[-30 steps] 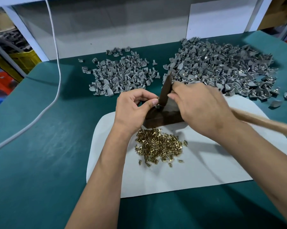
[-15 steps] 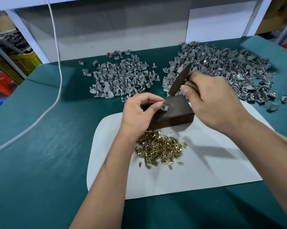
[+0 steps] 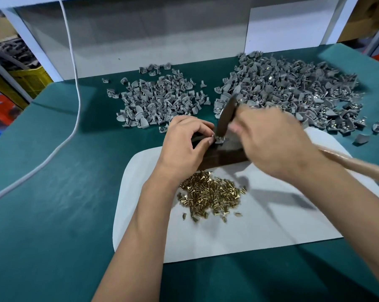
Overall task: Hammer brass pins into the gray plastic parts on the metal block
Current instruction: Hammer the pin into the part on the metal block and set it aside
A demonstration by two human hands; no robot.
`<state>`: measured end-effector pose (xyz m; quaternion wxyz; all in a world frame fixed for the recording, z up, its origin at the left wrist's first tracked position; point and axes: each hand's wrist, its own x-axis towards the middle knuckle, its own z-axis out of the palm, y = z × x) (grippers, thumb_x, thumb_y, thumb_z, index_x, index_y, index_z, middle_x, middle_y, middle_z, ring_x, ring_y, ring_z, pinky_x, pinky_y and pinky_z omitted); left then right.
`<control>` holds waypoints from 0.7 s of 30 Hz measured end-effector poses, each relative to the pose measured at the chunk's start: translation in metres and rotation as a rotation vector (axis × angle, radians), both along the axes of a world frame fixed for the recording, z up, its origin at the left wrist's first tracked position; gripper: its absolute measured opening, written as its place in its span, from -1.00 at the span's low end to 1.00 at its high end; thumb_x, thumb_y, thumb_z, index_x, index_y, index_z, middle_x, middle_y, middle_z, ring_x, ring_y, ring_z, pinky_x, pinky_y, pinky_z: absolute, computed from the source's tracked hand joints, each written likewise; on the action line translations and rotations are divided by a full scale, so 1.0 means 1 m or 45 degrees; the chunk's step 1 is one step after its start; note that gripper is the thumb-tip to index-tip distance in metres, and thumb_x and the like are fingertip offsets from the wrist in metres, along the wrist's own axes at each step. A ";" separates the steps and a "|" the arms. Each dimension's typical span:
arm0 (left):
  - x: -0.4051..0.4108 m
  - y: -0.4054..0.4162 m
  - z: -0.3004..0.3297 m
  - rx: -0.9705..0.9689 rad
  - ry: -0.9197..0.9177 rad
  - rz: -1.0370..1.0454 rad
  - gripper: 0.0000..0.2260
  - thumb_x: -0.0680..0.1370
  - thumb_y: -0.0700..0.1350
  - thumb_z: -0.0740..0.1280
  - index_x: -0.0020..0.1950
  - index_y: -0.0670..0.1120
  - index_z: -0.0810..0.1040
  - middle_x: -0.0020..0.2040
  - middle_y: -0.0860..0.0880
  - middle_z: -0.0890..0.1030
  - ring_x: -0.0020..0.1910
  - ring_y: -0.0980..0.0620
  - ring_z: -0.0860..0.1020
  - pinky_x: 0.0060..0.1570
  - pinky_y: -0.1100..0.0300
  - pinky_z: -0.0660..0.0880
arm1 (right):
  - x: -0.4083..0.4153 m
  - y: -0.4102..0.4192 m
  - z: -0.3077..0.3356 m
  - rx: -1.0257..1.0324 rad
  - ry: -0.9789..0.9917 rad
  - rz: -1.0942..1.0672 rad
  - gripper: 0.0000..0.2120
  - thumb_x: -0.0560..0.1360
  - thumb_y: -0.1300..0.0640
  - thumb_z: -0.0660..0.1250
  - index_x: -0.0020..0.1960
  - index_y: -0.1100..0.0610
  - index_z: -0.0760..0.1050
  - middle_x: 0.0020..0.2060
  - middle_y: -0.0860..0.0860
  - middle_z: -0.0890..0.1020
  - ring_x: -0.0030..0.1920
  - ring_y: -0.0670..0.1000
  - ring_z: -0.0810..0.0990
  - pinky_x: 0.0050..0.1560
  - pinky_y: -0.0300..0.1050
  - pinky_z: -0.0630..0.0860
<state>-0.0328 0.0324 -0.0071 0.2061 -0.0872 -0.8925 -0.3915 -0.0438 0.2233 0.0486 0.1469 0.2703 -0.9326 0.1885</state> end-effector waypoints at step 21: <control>0.001 0.002 0.001 -0.006 -0.010 0.035 -0.95 0.50 -0.24 0.52 -0.07 -0.12 0.73 0.07 0.06 0.69 0.23 0.02 0.48 0.31 0.11 0.38 | -0.004 -0.001 0.012 0.239 0.019 -0.045 -0.83 0.69 -0.05 0.13 0.12 -0.02 0.45 -0.17 0.08 0.61 -0.14 0.24 0.59 -0.18 0.02 0.40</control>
